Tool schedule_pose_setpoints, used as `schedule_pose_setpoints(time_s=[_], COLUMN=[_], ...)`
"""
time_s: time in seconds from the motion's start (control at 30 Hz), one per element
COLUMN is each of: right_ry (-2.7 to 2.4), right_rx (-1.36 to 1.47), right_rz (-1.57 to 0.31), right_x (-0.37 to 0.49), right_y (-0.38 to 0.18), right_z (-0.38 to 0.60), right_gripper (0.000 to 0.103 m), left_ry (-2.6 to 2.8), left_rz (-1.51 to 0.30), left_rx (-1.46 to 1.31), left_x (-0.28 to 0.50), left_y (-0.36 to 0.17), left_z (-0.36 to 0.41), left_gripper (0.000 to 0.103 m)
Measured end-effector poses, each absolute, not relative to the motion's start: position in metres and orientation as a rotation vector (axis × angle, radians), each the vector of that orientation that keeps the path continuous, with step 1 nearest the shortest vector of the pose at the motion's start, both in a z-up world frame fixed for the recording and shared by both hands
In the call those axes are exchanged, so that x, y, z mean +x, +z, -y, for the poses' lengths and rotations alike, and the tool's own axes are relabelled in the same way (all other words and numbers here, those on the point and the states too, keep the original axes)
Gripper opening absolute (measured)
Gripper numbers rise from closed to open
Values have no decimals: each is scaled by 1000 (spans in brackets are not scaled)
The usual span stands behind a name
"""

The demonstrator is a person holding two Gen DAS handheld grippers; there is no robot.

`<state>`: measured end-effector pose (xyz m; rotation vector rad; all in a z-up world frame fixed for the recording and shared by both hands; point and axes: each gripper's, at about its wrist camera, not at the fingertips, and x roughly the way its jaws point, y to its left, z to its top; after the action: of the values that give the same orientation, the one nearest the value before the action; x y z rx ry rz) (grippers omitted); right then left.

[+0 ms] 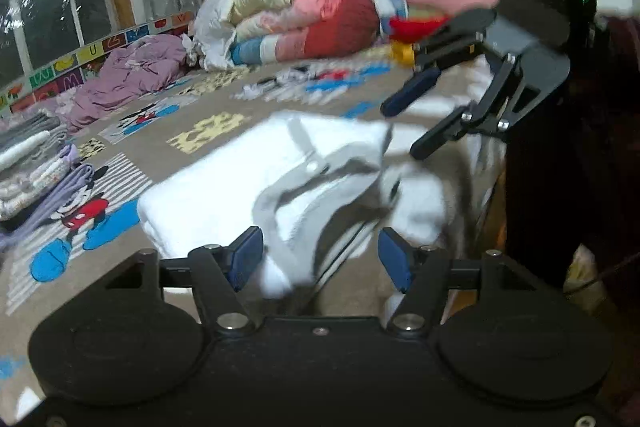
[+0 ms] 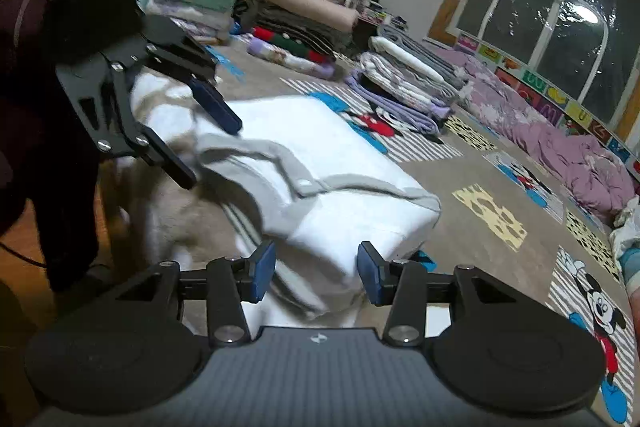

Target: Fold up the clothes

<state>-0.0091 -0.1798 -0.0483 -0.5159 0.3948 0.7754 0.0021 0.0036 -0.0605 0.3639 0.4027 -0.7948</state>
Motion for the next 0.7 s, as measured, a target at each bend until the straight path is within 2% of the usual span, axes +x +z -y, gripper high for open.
schedule_pose_setpoints(time_s=[0.23,0.3,0.37,0.43,0.5,0.6,0.7], right_ry=[737,716,690,656,626,595,590], right_rx=[-304,-232,-158,-113,-107,-177,-227], right_rz=[-341,-338,-329,-328,-330,-450,-430], right_x=[3,16,30,44,54,68,60], right_y=[-16,-14,-15,-21,-31,-70,-108], right_z=[178,173,169,164,158,150,151], right_gripper=[46,46,46,46,46,47,48], left_ry=[-602,-530,-493,-486,-505,-529,-519], left_rz=[-347,-352,-391,-453,-538,-659,-641], left_rx=[-31,-122,-145,-159,-141,-74,9], left_x=[28,43,58,69,73,70,63], left_y=[-38,-36,-39,-47,-61,-86,-87], left_z=[-54,-64,-64,-59,-47,-24,-15], left_gripper=[63,57,43,35,34,33,33])
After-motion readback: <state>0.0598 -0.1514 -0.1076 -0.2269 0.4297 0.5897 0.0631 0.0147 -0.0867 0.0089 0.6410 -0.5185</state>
